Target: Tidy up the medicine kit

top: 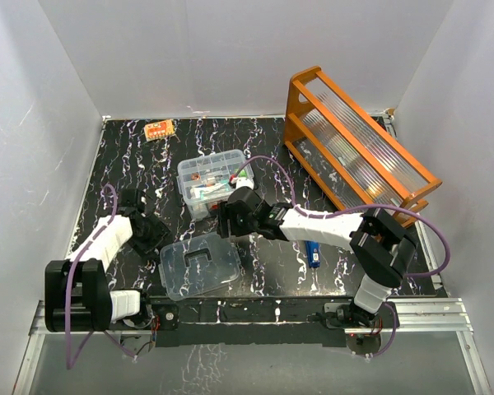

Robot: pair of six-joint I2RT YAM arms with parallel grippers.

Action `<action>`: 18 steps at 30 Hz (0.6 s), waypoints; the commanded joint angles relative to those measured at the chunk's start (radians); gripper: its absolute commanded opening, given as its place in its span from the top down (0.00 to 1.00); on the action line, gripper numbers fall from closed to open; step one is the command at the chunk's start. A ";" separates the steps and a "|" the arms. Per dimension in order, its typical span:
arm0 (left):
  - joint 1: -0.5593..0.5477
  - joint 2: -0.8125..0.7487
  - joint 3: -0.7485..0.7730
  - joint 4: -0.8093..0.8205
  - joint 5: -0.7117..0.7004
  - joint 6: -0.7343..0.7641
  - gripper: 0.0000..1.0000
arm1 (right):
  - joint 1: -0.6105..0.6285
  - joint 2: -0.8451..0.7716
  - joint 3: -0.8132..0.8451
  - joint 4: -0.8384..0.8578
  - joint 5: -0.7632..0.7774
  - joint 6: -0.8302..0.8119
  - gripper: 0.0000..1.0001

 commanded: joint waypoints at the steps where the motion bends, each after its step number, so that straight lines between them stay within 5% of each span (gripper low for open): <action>1: -0.016 0.016 -0.017 0.105 0.179 0.040 0.43 | 0.000 -0.048 -0.018 0.058 0.033 -0.070 0.39; 8: -0.074 0.092 0.023 0.213 0.302 0.066 0.51 | 0.000 -0.130 -0.093 0.174 -0.097 -0.446 0.42; 18: -0.119 0.115 0.042 0.224 0.279 0.075 0.52 | 0.000 -0.053 -0.040 0.153 -0.324 -0.759 0.17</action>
